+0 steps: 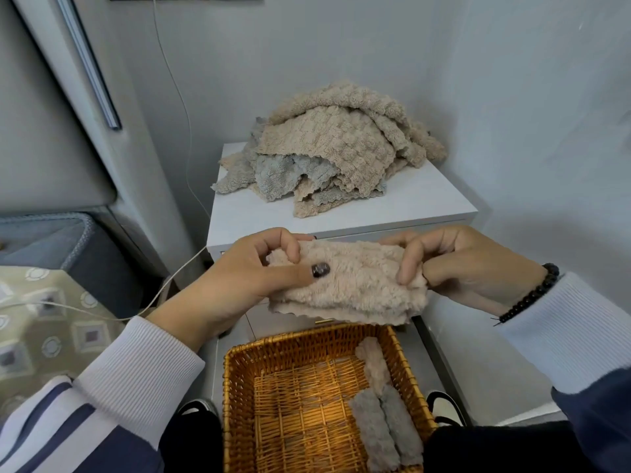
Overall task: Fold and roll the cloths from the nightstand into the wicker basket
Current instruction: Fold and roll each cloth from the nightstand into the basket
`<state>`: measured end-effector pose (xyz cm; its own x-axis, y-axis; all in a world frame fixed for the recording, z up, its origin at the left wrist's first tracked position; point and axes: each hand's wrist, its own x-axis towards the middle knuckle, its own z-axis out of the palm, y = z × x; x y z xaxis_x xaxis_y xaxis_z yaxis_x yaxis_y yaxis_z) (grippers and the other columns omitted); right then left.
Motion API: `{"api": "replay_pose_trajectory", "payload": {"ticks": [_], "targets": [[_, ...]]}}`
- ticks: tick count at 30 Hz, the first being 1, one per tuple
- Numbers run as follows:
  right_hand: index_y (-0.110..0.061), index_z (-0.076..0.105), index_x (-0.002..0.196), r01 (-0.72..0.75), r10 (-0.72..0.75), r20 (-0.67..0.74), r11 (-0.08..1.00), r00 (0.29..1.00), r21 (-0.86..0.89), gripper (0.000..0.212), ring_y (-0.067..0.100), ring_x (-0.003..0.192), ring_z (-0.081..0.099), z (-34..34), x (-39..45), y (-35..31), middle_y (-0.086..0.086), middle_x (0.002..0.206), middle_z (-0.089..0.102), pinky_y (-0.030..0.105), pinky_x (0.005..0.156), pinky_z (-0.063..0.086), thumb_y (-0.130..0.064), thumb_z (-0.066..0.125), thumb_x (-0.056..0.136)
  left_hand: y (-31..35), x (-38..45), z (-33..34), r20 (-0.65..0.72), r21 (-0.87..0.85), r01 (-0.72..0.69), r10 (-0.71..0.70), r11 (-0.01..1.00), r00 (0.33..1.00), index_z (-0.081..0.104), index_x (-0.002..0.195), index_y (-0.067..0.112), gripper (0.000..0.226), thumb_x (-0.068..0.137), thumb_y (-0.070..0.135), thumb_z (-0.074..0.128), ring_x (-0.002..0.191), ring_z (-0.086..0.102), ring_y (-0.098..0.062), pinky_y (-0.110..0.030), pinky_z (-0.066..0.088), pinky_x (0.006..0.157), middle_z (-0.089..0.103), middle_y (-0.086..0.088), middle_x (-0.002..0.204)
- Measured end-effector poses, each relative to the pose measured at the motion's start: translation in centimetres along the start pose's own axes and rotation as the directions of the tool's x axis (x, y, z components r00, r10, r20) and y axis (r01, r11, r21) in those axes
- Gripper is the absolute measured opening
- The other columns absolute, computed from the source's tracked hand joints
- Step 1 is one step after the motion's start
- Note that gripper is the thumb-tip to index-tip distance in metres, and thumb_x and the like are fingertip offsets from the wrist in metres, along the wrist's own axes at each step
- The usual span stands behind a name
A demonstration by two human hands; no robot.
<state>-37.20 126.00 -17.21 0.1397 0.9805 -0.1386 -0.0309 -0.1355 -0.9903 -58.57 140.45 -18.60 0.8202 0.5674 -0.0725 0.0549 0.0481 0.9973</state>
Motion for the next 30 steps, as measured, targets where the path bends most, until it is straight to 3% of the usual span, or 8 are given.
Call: {"api": "replay_pose_trajectory", "payload": {"ticks": [4,8,11,14,17,20,24,30], "targets": [[-0.013,0.067,0.062,-0.069,0.071,0.071,0.997,0.995,-0.037,0.016,0.021,0.095,0.064,-0.2,-0.1,0.4,0.005,0.107,0.07,0.033,0.071,0.052,-0.015,0.066,0.047,-0.2,-0.2,0.0,0.021,0.133,0.01,-0.013,0.991,1.0,0.058,0.069,0.029,0.033,0.048,0.025,0.082,0.104,0.065,-0.016,-0.056,0.054,0.075,0.064,0.016,0.117],[-0.019,0.059,0.105,-0.09,0.123,0.089,0.946,0.988,-0.311,0.063,0.006,0.099,0.064,1.0,1.0,1.8,-0.002,0.114,0.066,0.025,0.084,0.053,-0.039,0.081,0.049,-0.7,-0.3,0.5,0.054,0.192,0.01,-0.021,0.981,0.998,0.06,0.089,0.025,0.044,0.056,0.011,0.087,0.104,0.066,-0.022,-0.055,0.055,0.078,0.06,0.012,0.124],[-0.029,0.048,0.129,-0.11,0.215,0.142,0.843,0.966,-0.526,0.076,0.002,0.112,0.058,2.5,1.7,3.1,-0.013,0.124,0.059,0.028,0.098,0.049,-0.035,0.087,0.064,-1.0,-0.1,1.0,0.075,0.234,0.004,-0.022,0.972,0.997,0.058,0.113,0.024,0.06,0.065,-0.003,0.084,0.101,0.067,-0.024,-0.047,0.058,0.081,0.056,0.001,0.128],[-0.038,0.053,0.114,-0.093,0.248,0.181,0.795,0.952,-0.6,0.049,0.001,0.104,0.059,3.8,1.8,4.4,-0.017,0.113,0.062,0.018,0.09,0.048,-0.024,0.08,0.076,-1.7,0.3,1.2,0.083,0.315,-0.001,-0.027,0.949,0.996,0.053,0.125,0.032,0.076,0.064,0.0,0.085,0.099,0.067,-0.021,-0.039,0.059,0.082,0.055,0.003,0.127],[-0.032,0.054,0.11,-0.107,0.274,0.167,0.761,0.947,-0.64,0.036,0.011,0.106,0.06,4.4,2.0,5.4,-0.007,0.116,0.064,0.024,0.092,0.049,-0.019,0.073,0.083,-2.9,0.9,1.0,0.063,0.402,0.022,-0.052,0.915,0.997,0.052,0.127,0.034,0.078,0.064,0.004,0.087,0.093,0.068,-0.021,-0.036,0.058,0.081,0.056,0.0,0.121],[-0.024,0.055,0.116,-0.159,0.324,0.119,0.713,0.938,-0.683,0.035,0.017,0.108,0.059,4.2,2.5,7.0,-0.001,0.118,0.063,0.03,0.094,0.048,-0.02,0.07,0.085,-4.4,1.6,1.0,0.042,0.508,0.073,-0.11,0.858,0.993,0.051,0.127,0.034,0.071,0.068,0.014,0.086,0.088,0.066,-0.015,-0.027,0.057,0.077,0.055,0.005,0.114],[-0.02,0.056,0.122,-0.283,0.442,0.015,0.598,0.897,-0.75,0.04,0.024,0.113,0.057,3.5,3.2,10.3,0.004,0.122,0.062,0.037,0.097,0.048,-0.025,0.069,0.085,-6.4,2.8,1.5,0.012,0.571,0.159,-0.202,0.806,0.979,0.048,0.132,0.026,0.059,0.08,0.022,0.076,0.099,0.061,-0.009,-0.029,0.053,0.089,0.055,0.01,0.114],[-0.01,0.044,0.137,-0.441,0.558,-0.153,0.429,0.816,-0.788,0.052,0.028,0.118,0.052,3.3,4.3,16.6,0.012,0.133,0.053,0.035,0.098,0.046,-0.03,0.059,0.092,-9.1,4.2,2.0,0.013,0.63,0.291,-0.385,0.719,0.923,0.048,0.131,0.019,0.041,0.092,0.023,0.06,0.097,0.059,-0.009,-0.022,0.046,0.083,0.061,0.007,0.108]]}}
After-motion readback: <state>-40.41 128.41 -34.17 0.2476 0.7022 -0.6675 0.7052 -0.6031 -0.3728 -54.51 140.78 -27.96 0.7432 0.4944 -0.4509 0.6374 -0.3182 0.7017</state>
